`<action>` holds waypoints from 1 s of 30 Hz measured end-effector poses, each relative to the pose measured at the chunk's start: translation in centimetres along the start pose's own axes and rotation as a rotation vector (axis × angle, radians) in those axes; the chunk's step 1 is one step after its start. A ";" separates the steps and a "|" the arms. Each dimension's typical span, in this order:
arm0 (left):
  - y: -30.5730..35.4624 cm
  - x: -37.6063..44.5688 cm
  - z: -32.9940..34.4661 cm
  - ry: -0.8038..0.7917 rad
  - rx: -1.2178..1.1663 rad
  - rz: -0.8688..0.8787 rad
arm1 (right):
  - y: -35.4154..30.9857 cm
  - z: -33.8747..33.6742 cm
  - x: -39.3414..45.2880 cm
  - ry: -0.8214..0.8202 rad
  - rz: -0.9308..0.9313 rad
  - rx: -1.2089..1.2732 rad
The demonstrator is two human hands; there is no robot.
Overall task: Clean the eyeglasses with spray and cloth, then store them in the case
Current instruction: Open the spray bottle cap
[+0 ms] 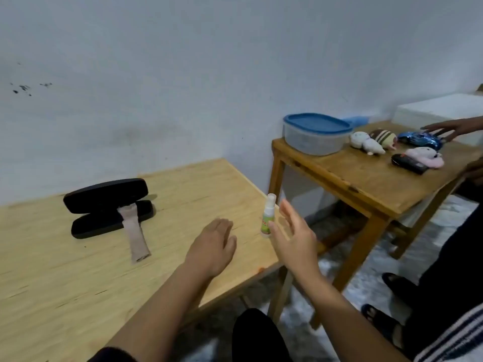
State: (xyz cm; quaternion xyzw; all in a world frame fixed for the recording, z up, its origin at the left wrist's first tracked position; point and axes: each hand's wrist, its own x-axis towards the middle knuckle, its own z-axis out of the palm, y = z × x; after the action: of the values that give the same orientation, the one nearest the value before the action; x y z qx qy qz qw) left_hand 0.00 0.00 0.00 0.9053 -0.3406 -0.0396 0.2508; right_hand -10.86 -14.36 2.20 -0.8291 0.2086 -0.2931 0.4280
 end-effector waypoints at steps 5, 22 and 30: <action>-0.3 0.0 0.4 0.040 0.008 -0.002 | 1.0 1.3 0.9 -0.008 0.015 0.163; 6.3 2.7 -1.5 0.193 -0.781 0.025 | 1.8 1.5 1.3 -0.036 -0.219 0.021; 7.8 3.4 -1.2 0.087 -1.092 -0.235 | 1.6 1.3 0.9 -0.076 -0.298 -0.079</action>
State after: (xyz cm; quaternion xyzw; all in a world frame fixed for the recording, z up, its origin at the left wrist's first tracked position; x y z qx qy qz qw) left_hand -1.70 -6.67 5.10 0.6765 -0.1568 -0.2007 0.6910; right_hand -9.53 -15.01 0.58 -0.8776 0.0781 -0.3133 0.3543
